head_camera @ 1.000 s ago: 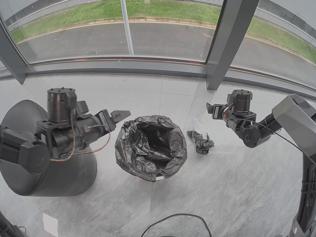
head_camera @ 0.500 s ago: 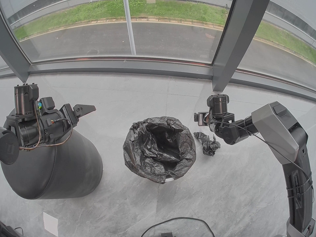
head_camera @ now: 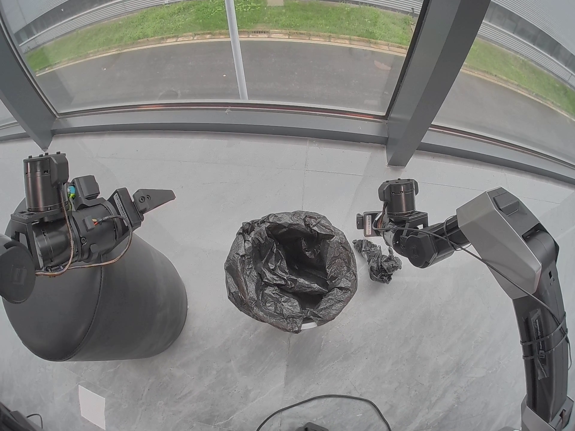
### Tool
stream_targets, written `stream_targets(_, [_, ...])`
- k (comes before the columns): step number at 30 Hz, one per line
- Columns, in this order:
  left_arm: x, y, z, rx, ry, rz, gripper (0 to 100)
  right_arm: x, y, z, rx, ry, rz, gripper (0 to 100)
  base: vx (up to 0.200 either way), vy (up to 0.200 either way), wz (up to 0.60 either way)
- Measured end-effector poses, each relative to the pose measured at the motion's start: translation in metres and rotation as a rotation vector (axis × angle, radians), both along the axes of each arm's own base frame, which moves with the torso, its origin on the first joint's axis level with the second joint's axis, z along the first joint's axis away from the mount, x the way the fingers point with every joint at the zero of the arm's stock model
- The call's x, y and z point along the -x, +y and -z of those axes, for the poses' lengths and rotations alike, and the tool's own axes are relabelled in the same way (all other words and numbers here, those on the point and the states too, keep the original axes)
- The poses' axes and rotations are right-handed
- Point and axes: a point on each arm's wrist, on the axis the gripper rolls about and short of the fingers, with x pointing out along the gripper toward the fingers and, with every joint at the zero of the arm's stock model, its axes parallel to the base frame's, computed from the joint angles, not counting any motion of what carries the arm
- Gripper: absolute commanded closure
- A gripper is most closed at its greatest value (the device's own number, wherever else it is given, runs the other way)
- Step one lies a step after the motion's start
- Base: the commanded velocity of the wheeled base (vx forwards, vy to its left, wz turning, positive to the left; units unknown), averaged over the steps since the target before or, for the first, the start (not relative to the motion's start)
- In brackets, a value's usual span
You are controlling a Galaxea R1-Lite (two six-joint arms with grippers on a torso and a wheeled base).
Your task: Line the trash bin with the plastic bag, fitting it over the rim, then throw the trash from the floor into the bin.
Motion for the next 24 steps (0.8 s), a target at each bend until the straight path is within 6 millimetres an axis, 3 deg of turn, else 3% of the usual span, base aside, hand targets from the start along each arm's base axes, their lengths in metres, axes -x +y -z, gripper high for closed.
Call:
stream_targets(5, [-0.001, 0.0, 0.002, 0.002, -0.003, 0.0, 0, -0.005, -0.005, 0.006, 0.009, 0.002, 0.009, 0, 0.2, -0.08, 0.0])
stream_targets(16, [-0.003, 0.0, 0.006, 0.001, -0.006, -0.004, 0, -0.007, -0.006, 0.014, 0.02, 0.031, -0.001, 0, 0.0, 0.0, 0.0])
stream_targets(24, [-0.006, 0.0, 0.009, 0.004, -0.017, -0.006, 0, 0.001, -0.005, 0.029, 0.054, 0.192, -0.073, 0, 0.0, 0.0, 0.0])
